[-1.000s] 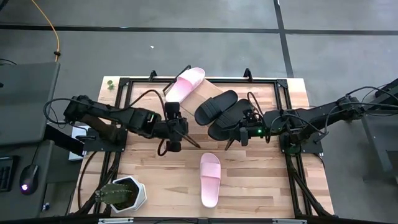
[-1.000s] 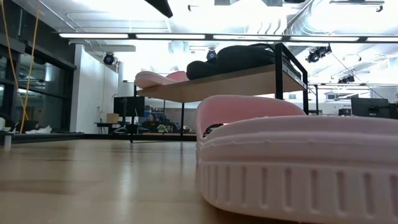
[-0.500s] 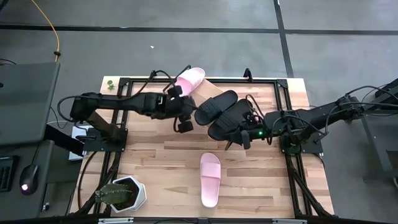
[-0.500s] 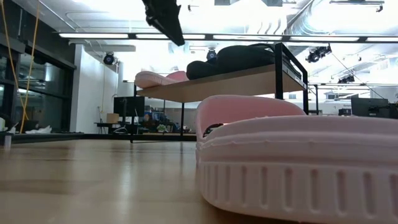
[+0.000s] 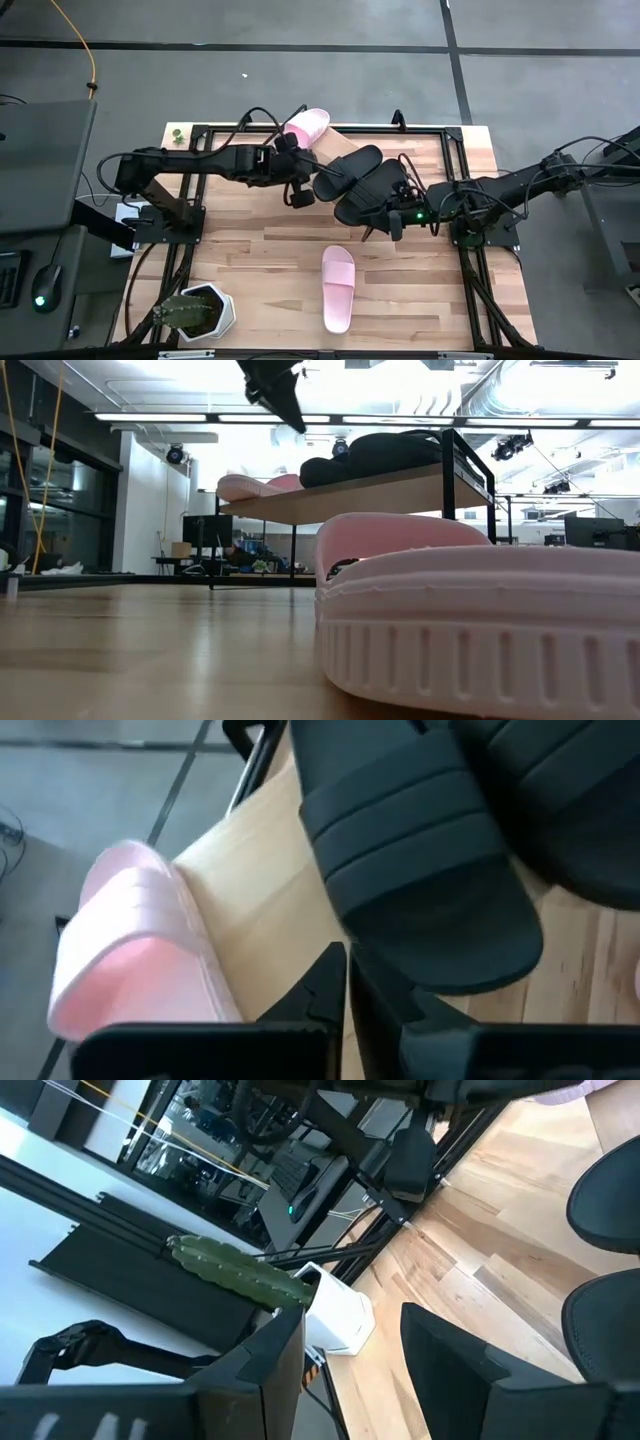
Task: Pick and place slides into the shelf
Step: Adjust the black slide
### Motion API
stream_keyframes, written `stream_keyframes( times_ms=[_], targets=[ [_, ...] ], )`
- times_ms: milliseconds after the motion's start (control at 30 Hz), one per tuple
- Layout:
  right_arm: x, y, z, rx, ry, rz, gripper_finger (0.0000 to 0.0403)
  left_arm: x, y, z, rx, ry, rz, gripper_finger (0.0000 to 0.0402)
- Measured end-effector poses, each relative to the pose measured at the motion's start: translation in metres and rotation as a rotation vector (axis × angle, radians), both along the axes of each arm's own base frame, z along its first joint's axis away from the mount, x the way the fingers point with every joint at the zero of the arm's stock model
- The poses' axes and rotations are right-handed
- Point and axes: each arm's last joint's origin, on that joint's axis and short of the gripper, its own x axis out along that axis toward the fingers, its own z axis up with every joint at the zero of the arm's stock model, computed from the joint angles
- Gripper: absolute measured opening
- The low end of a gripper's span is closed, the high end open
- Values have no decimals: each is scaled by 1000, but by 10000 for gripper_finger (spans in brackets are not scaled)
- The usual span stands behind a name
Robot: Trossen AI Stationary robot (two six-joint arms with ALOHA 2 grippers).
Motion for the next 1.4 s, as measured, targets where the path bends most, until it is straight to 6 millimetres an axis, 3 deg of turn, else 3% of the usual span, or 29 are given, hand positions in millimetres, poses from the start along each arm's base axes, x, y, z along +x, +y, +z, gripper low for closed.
stream_keyframes(
  times_ms=[633, 1133, 1400],
  targets=[
    [0, 0, 0, 24, 1, -8, 158, 7, 32, -6, -21, -58, 62, 1],
    [0, 0, 1, 37, -6, -1, 158, 30, 37, -40, -93, -10, 51, 0],
    [0, 0, 1, 28, -4, -1, 158, 37, 36, -39, -163, -94, 18, 0]
  ],
)
